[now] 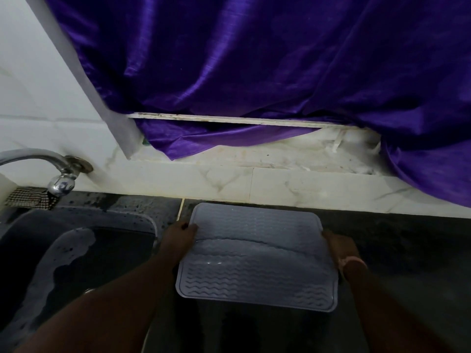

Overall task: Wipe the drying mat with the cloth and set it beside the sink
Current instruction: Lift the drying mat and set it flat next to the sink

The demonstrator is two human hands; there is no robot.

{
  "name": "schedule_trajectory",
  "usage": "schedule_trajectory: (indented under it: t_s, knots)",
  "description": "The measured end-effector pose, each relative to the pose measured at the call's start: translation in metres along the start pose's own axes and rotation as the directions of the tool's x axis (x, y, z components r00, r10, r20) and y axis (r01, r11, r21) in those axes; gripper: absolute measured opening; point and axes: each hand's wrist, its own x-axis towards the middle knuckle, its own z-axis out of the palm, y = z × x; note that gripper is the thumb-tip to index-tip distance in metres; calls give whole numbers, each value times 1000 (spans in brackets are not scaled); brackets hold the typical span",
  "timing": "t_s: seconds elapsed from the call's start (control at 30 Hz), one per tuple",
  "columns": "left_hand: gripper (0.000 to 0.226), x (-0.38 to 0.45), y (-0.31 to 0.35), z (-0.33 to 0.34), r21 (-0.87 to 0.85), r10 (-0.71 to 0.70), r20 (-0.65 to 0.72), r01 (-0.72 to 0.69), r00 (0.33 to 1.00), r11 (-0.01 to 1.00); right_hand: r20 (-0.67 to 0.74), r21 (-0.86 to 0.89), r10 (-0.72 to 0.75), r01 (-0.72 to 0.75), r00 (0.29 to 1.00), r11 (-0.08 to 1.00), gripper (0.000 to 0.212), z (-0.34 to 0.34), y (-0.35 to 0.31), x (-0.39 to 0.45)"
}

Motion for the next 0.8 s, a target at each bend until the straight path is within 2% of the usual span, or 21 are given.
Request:
schedule_trajectory:
  t_s: [0.07,0.2,0.27,0.33,0.43,0.5,0.63,0.8]
  knots:
    - [46,12,5,-2,-67,-36,-26,35,999,997,-13,84,3,-2,1000,996,43,-4,-12,6]
    - [41,29,16,-3,-164,-76,66,86,995,983,29,9,-9,9,1000,1000,41,2,-21,23]
    - [32,35,22,-1,-101,-21,63,27,998,994,7,4,-32,32,999,999,32,6,-22,29]
    - [21,36,27,2,-97,56,4,-55,998,994,-5,30,-119,119,993,992,17,7,-22,31]
    - [15,26,35,6,-230,119,-27,-122,993,966,-78,142,-189,198,979,970,20,7,-15,35]
    - [14,22,34,9,-266,125,-43,-132,991,955,-101,165,-166,181,981,970,26,8,-13,36]
    - [20,28,33,11,-156,128,-97,-142,987,977,-163,167,-141,169,976,971,33,14,-7,38]
    - [27,18,28,13,-4,201,-189,-206,961,979,-233,140,-112,147,966,979,50,17,-10,24]
